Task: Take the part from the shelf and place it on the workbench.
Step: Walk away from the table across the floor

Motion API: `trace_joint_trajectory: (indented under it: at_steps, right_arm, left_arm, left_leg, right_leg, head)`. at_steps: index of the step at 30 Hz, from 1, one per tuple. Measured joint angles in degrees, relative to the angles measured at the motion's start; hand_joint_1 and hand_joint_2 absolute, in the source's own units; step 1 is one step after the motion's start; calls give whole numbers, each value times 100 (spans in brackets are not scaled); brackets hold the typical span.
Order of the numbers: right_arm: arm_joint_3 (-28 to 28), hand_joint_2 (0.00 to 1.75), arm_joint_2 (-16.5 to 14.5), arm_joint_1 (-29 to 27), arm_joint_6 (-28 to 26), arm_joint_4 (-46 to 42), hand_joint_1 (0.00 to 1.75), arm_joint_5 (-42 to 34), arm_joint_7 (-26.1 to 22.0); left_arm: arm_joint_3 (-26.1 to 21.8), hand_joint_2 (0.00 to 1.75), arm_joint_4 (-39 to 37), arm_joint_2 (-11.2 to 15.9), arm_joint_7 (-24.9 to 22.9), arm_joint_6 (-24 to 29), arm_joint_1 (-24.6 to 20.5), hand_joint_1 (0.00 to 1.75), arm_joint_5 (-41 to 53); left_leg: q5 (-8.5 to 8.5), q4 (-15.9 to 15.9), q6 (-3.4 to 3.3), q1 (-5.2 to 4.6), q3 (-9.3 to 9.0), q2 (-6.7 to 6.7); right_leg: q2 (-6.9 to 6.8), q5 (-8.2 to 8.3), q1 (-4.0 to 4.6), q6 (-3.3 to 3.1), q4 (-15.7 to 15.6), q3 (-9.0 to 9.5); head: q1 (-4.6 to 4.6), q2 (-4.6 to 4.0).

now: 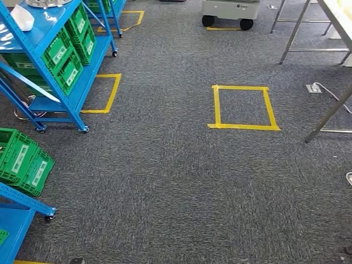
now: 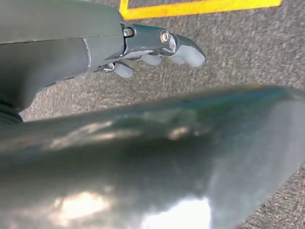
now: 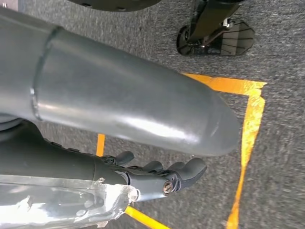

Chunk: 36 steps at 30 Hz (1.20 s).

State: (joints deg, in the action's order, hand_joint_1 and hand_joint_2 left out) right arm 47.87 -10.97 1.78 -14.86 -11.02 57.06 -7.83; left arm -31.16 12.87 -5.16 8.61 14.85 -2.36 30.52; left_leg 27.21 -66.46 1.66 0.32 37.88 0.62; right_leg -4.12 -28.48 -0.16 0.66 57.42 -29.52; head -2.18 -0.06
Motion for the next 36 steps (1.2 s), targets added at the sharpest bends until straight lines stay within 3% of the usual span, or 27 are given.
trace_joint_trajectory:
  at_steps: [2,3,4,6,8,10,11,12,13,15,16,17,19,21,23,25,27,28,29,30,32,33,34,36]
  right_arm:
    - [0,0,0,3,0,0,0,1,8]
    - [0,0,0,5,-1,0,0,1,11]
    - [0,0,0,8,-1,0,0,1,11]
    - [0,0,0,24,-2,-1,0,1,12]
    - [0,0,0,28,-2,-2,0,2,12]
    - [0,0,0,9,-2,-1,0,3,15]
    - [0,0,0,-3,-1,-1,0,3,17]
    - [0,0,0,-11,-1,0,0,2,19]
    - [0,0,1,-15,-1,0,0,2,19]
    - [1,0,3,-13,-2,-1,0,2,18]
    - [0,0,4,-10,-2,-1,0,3,18]
    - [0,0,4,-8,-1,-1,0,3,18]
    - [0,0,5,-5,-1,0,0,3,19]
    - [1,0,6,0,-2,0,0,2,19]
    - [2,0,6,7,-2,0,0,2,18]
    - [3,0,6,-4,-2,0,0,3,16]
    - [4,0,9,-23,-2,0,0,3,16]
    - [4,0,10,-24,-2,0,0,3,16]
    - [5,0,11,-19,-1,0,0,2,16]
    - [5,0,11,-11,2,0,0,2,16]
    - [5,0,11,1,7,0,0,2,15]
    - [4,0,11,1,9,0,0,2,16]
    - [5,0,11,2,10,0,0,1,16]
    - [6,0,11,15,11,-1,0,1,16]
  left_arm:
    - [2,0,0,-6,0,-8,-22,0,4]
    - [3,0,0,-10,0,-9,-35,0,6]
    - [3,0,-1,-14,0,-9,-42,0,8]
    - [3,0,-5,-18,0,-10,-32,0,7]
    - [3,0,-9,-20,0,-10,-27,0,1]
    - [3,0,-9,-19,1,-9,-49,0,-5]
    - [3,0,-9,-19,2,-9,-59,0,-5]
    - [3,0,-9,-19,2,-9,-61,0,-5]
    - [3,0,-9,-20,2,-9,-57,0,-5]
    - [3,0,-9,-21,2,-9,-53,0,-5]
    - [3,0,-9,-21,2,-9,-57,0,-5]
    - [3,0,-9,-20,2,-9,-66,0,-5]
    - [3,0,-9,-17,2,-8,-73,0,-4]
    - [3,0,-11,-14,2,-3,-47,0,-4]
    - [3,0,-15,-20,2,0,-24,0,-5]
    - [3,0,-19,-27,2,0,-44,0,-5]
    - [3,0,-20,-29,2,-4,-65,0,-3]
    - [3,0,-20,-29,2,-7,-62,0,-1]
    - [3,0,-20,-28,2,-9,-53,0,2]
    - [3,0,-20,-26,2,-11,-44,0,5]
    - [3,0,-20,-22,2,-11,-48,0,8]
    - [4,0,-20,-21,2,-11,-67,0,9]
    - [4,0,-20,-21,2,-11,-83,0,9]
    - [4,0,-21,-22,2,-12,-84,0,10]
  left_leg:
    - [-218,724,-37,-44,-397,306]
    - [-238,905,-64,-64,-490,408]
    - [-216,963,-92,-85,-505,416]
    - [-226,983,-162,-76,-499,256]
    - [-255,1005,-236,-45,-508,115]
    - [-272,1008,-279,-26,-500,-38]
    - [-275,1007,-284,-26,-494,-124]
    - [-276,1005,-284,-26,-492,-216]
    - [-277,1002,-282,-24,-495,-304]
    - [-281,994,-263,-11,-506,-481]
    - [-283,986,-239,-9,-506,-563]
    - [-286,973,-208,-7,-494,-643]
    - [-313,971,-133,-4,-452,-769]
    - [-349,987,-59,17,-410,-819]
    - [-224,817,-10,7,-313,-541]
    - [131,223,12,-13,-36,-206]
    - [430,-464,25,-10,284,-144]
    - [457,-624,27,-10,350,-140]
    - [388,-594,26,-10,322,-133]
    - [237,-363,20,-10,186,-101]
    - [-93,387,1,-23,-239,145]
    - [-180,693,-20,-33,-406,260]
    - [-204,873,-45,-44,-495,333]
    - [-186,951,-110,-56,-506,243]
  right_leg:
    - [-124,-42,37,46,13,13]
    - [-184,-65,56,71,13,25]
    - [-249,-83,72,96,6,42]
    - [-304,-118,63,151,-1,100]
    - [-25,-298,40,209,269,6]
    - [312,-654,19,236,1010,-347]
    - [369,-797,15,241,1404,-555]
    - [393,-851,13,241,1673,-715]
    - [404,-780,11,238,1711,-774]
    - [494,-354,-12,236,1128,-569]
    - [638,-164,-36,242,713,-395]
    - [769,-38,-58,237,377,-253]
    - [906,7,-69,200,109,-132]
    - [782,44,-55,116,92,-117]
    - [645,85,-50,35,66,-114]
    - [482,99,-35,-10,48,-121]
    - [294,93,-22,-28,47,-133]
    - [208,89,-19,-33,47,-137]
    - [130,85,-18,-34,47,-137]
    - [57,81,-18,-29,47,-133]
    - [-72,57,2,6,59,-114]
    - [-131,39,19,35,70,-121]
    - [-189,21,37,67,78,-116]
    - [-311,3,49,126,71,-92]
  head:
    - [-2,1]
    - [4,1]
    - [10,1]
    - [21,0]
    - [50,1]
    - [90,1]
    - [99,1]
    - [101,1]
    - [102,1]
    - [102,1]
    - [103,0]
    - [101,1]
    - [97,1]
    - [96,0]
    - [68,0]
    - [31,1]
    - [26,1]
    - [25,1]
    - [26,1]
    - [25,1]
    - [19,1]
    - [17,1]
    - [19,2]
    - [28,1]
